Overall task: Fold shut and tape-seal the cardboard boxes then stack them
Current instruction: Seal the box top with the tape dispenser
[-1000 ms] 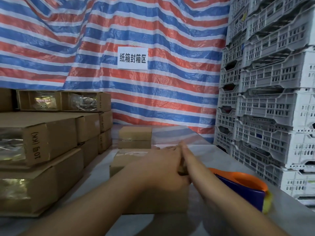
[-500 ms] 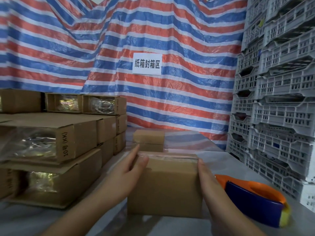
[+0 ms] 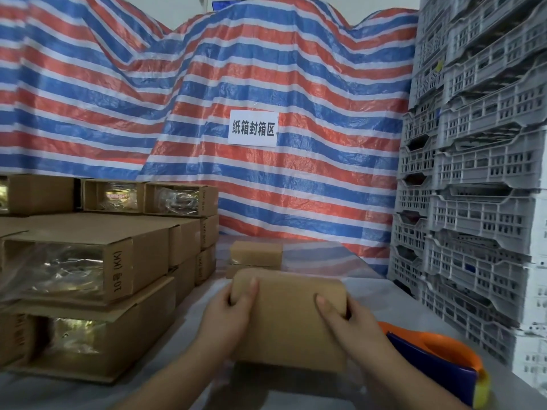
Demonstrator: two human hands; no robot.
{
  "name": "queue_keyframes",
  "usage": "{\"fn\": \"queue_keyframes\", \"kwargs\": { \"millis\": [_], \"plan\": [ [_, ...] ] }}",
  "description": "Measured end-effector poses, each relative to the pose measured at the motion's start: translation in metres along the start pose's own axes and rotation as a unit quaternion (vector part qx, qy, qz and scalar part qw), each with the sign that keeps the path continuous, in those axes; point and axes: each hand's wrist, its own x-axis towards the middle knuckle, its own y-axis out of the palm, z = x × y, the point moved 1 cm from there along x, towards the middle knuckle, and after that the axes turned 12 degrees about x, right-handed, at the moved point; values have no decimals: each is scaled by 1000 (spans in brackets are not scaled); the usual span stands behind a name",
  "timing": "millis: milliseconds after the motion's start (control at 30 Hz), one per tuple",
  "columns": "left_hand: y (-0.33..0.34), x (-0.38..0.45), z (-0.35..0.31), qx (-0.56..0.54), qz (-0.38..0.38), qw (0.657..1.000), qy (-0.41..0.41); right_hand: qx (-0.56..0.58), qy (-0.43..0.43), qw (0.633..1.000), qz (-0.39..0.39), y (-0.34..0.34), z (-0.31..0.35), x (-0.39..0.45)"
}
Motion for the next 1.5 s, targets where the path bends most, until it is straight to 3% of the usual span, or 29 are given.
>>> {"fn": "queue_keyframes", "kwargs": {
  "millis": [167, 300, 500, 567, 733, 900, 967, 1033, 1167, 1200, 1267, 1367, 1500],
  "plan": [
    [42, 101, -69, -6, -16, 1000, -19, 70, -34, 993, -92, -25, 41, 99],
    [89, 189, -111, -12, 43, 998, -43, 47, -19, 988, -145, -58, 55, 209],
    [159, 286, -75, 114, 52, 991, -48, 38, 168, 982, -82, -69, -9, 323],
    [176, 307, -60, 195, 80, 976, -50, 26, 208, 976, -66, -64, -38, 350],
    [204, 333, -41, 273, 192, 941, -62, -16, 305, 952, -38, -59, -91, 402],
    [217, 356, -37, 292, 110, 950, 22, -20, 330, 943, -44, -59, -109, 431],
    [218, 360, -34, 354, 93, 927, 87, 24, 333, 941, -59, -58, -108, 432],
    [217, 363, -30, 436, 103, 879, 165, 53, 311, 946, -70, -54, -103, 428],
    [209, 362, -8, 627, 228, 714, 211, 70, 220, 965, -122, -33, -110, 418],
    [206, 362, -2, 648, 226, 692, 224, 29, 193, 971, -137, -29, -116, 418],
    [199, 358, 7, 647, 199, 693, 248, -49, 168, 972, -159, -22, -118, 414],
    [194, 351, 15, 643, 172, 711, 227, -37, 157, 969, -189, -18, -118, 412],
    [192, 342, 24, 637, 131, 724, 230, -37, 151, 973, -168, -16, -115, 404]
  ]
}}
